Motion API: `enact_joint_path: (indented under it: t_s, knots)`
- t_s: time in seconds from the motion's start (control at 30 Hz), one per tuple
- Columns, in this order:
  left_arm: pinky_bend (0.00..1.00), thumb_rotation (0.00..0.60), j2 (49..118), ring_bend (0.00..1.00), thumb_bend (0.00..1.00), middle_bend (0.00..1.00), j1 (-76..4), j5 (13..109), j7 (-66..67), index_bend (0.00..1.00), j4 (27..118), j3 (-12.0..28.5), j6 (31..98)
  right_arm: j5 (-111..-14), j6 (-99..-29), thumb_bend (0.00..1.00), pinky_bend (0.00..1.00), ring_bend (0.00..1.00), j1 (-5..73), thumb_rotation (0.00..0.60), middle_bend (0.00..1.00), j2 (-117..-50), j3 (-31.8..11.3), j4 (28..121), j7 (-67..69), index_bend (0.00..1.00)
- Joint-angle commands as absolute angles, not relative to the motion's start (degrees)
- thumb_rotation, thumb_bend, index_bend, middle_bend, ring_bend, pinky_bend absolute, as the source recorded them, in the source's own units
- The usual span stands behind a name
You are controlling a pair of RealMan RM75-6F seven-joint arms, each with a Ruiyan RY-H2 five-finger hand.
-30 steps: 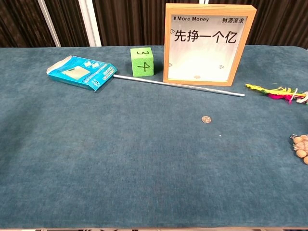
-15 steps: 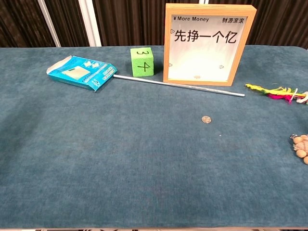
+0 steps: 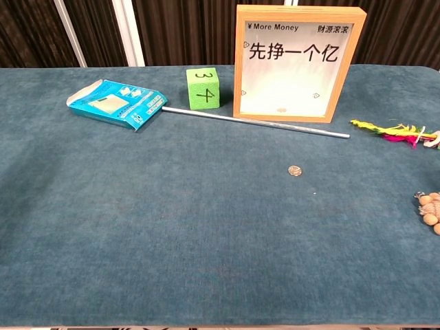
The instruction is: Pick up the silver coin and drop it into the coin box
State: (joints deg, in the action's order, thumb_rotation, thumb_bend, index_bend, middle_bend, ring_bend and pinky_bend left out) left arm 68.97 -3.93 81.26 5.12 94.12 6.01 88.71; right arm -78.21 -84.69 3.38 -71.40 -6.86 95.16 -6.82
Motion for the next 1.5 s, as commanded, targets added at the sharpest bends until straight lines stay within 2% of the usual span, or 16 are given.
enact_joint_path:
  t_s: [0.03, 0.27, 0.6, 1.03, 1.5]
  knots:
    - [0.0, 0.6, 69.0, 0.04, 0.39, 0.03, -3.9, 81.3, 5.1, 0.16, 94.2, 6.0, 88.8, -77.0, -79.6, 0.4, 0.0, 0.0, 7.0, 0.6, 0.04, -70.9, -8.4, 95.7, -8.3, 0.22]
    - [0.0, 0.6, 68.8, 0.04, 0.39, 0.03, -3.9, 80.6, 5.0, 0.16, 94.5, 6.1, 88.3, -72.2, -68.7, 0.4, 0.0, 0.0, 15.1, 0.6, 0.04, -72.1, -11.2, 94.5, -15.0, 0.29]
    - [0.0, 0.6, 68.6, 0.04, 0.39, 0.03, -3.9, 79.8, 5.0, 0.16, 95.0, 6.4, 87.9, -64.6, -59.4, 0.4, 0.0, 0.0, 24.0, 0.6, 0.04, -81.2, -14.3, 89.3, -18.2, 0.29]
    - [0.0, 0.6, 68.3, 0.04, 0.39, 0.03, -3.9, 79.4, 4.7, 0.16, 95.3, 6.4, 87.5, -62.7, -58.7, 0.4, 0.0, 0.0, 28.9, 0.6, 0.04, -93.7, -13.7, 78.8, -20.2, 0.32]
    - [0.0, 0.6, 68.1, 0.04, 0.39, 0.03, -4.0, 78.9, 4.8, 0.16, 95.6, 6.6, 87.2, -65.5, -58.4, 0.4, 0.0, 0.0, 31.6, 0.6, 0.04, -99.9, -13.0, 72.7, -16.4, 0.38]
